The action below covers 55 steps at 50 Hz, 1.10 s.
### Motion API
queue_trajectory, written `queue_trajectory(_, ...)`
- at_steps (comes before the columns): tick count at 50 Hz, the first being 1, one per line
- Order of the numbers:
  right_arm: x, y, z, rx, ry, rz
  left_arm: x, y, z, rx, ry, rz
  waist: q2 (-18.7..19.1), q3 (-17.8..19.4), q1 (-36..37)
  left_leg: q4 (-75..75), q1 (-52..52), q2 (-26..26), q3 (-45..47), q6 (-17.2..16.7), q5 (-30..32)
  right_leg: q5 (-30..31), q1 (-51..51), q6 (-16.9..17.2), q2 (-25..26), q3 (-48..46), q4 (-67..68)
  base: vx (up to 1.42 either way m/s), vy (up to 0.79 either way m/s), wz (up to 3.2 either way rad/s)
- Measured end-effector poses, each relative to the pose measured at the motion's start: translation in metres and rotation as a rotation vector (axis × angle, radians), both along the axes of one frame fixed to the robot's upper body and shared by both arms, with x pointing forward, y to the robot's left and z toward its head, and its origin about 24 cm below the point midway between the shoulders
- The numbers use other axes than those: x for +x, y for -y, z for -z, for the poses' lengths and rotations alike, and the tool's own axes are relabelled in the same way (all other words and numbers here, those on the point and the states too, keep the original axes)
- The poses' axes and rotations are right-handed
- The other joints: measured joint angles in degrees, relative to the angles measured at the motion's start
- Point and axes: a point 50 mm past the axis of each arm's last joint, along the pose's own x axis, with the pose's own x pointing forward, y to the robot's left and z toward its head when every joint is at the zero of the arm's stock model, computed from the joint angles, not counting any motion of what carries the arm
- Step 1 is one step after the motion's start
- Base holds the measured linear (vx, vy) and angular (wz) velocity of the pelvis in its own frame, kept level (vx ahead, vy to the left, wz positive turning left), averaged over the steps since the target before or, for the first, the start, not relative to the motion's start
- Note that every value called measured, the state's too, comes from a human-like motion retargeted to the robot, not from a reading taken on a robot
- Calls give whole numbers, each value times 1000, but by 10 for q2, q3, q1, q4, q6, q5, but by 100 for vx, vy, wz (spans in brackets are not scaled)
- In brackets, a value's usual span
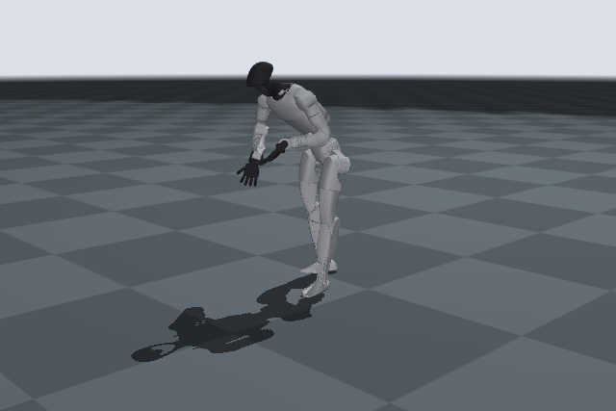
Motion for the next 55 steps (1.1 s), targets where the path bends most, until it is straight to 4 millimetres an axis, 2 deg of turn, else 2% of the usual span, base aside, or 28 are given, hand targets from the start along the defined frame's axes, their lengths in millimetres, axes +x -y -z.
queue_trajectory(2,31,5,-20,-160,60,60,12,16,-25,-72,73,54,-9,0,9,0,-2,-2,1,0,1,-3,0,0,-3,-5,-1,0,0,0)
queue_trajectory(3,46,9,-30,-241,63,122,21,23,-30,33,120,25,-14,0,13,0,-1,-3,2,0,1,-6,1,0,-5,-7,0,0,0,0)
queue_trajectory(5,71,23,-56,-335,87,282,42,33,-52,82,194,-44,-23,2,23,0,0,-5,1,0,2,-12,2,0,-8,-12,2,0,0,0)
queue_trajectory(7,86,36,-83,-285,130,416,74,36,-83,124,437,-127,-28,2,27,0,-3,-6,0,0,3,-11,1,0,-8,-19,5,0,0,0)
queue_trajectory(10,86,43,-93,-169,138,509,94,36,-94,164,427,-242,-29,5,30,0,10,-5,-10,0,-1,-16,13,0,-10,-25,15,12,-1,25)
queue_trajectory(13,68,29,-62,-84,143,391,88,27,-75,162,394,-217,-25,5,22,0,26,-8,-25,11,-7,-13,26,0,-13,-14,31,16,3,43)
queue_trajectory(17,19,5,7,-15,41,160,55,-5,-24,58,286,-110,-21,4,10,0,49,-6,-49,21,-13,-8,31,0,5,55,53,17,-2,46)
queue_trajectory(19,-7,-5,37,21,-60,59,36,-22,7,91,163,-114,-16,4,3,0,58,-2,-60,24,-14,-7,27,0,21,104,63,15,-6,44)
queue_trajectory(20,-19,-9,48,42,-97,12,26,-30,19,80,113,-114,-13,4,1,0,62,1,-65,25,-14,-8,23,0,31,127,68,12,-8,40)
queue_trajectory(22,-29,-12,57,-108,-62,-116,10,-39,33,84,85,-72,-6,5,-1,0,67,4,-76,29,-14,-11,11,0,44,159,79,9,-6,37)
queue_trajectory(23,-32,-11,60,-130,-74,-120,5,-41,37,84,70,-51,-3,5,-1,0,70,5,-80,32,-14,-14,4,0,48,168,85,8,-3,35)
queue_trajectory(25,-33,-5,65,-22,-176,17,-2,-39,38,73,39,-31,2,5,0,0,77,4,-87,37,-15,-19,-9,-1,48,176,93,6,-3,30)
queue_trajectory(27,-19,4,58,-85,-152,100,0,-31,28,39,52,-7,3,5,4,0,82,5,-92,44,-16,-21,-26,-7,47,170,93,1,-6,19)
queue_trajectory(28,-9,8,55,-130,-161,149,1,-24,29,118,18,-22,2,5,6,0,83,5,-94,52,-16,-22,-36,-12,44,166,91,-1,-8,15)
queue_trajectory(30,20,21,39,-181,-123,246,23,-15,4,144,218,-76,-3,5,9,0,89,4,-95,54,-16,-16,-50,-12,41,157,78,-2,-9,14)
queue_trajectory(33,66,45,11,-307,-144,391,57,7,-14,246,195,-167,-14,5,12,0,97,-4,-101,67,-17,7,-74,-4,32,156,48,-1,-12,25)
queue_trajectory(35,85,64,-15,-327,-138,512,85,18,-30,310,255,-221,-21,5,15,1,102,-2,-106,64,-16,31,-88,0,37,157,21,0,-26,33)
queue_trajectory(38,92,81,-41,-243,-94,634,113,25,-38,430,337,-274,-24,5,11,13,107,11,-122,48,-21,67,-106,0,52,160,-17,5,-38,46)
queue_trajectory(40,90,77,-41,-154,-67,616,116,25,-33,467,350,-274,-23,5,2,17,115,19,-135,39,-24,83,-116,0,59,162,-36,14,-38,60)
queue_trajectory(42,80,60,-20,-104,-55,504,104,21,-16,450,337,-201,-21,5,-11,18,128,26,-151,31,-28,91,-118,0,62,160,-55,20,-35,71)
queue_trajectory(44,60,42,9,-83,-69,379,81,11,8,406,306,-96,-18,5,-25,16,144,32,-166,24,-32,93,-117,0,62,156,-70,25,-33,74)
queue_trajectory(47,16,20,52,-55,-138,227,42,-9,40,319,212,18,-12,5,-47,20,162,42,-191,17,-43,84,-113,0,59,151,-85,28,-31,82)
queue_trajectory(49,-13,14,72,-14,-207,167,18,-23,55,243,117,38,-3,5,-59,29,167,48,-209,14,-53,73,-110,0,55,153,-89,28,-33,91)
queue_trajectory(51,-32,13,81,30,-260,132,0,-31,62,157,20,38,8,5,-68,41,166,52,-228,13,-65,64,-109,0,51,157,-89,26,-35,92)
queue_trajectory(53,-38,18,81,51,-274,129,-9,-33,63,112,-18,58,18,5,-72,56,161,56,-246,16,-76,64,-106,0,47,162,-89,22,-36,89)
queue_trajectory(55,-30,27,72,-166,-159,43,-11,-27,56,131,64,132,26,5,-73,70,154,57,-262,24,-86,74,-103,0,44,160,-89,16,-37,83)
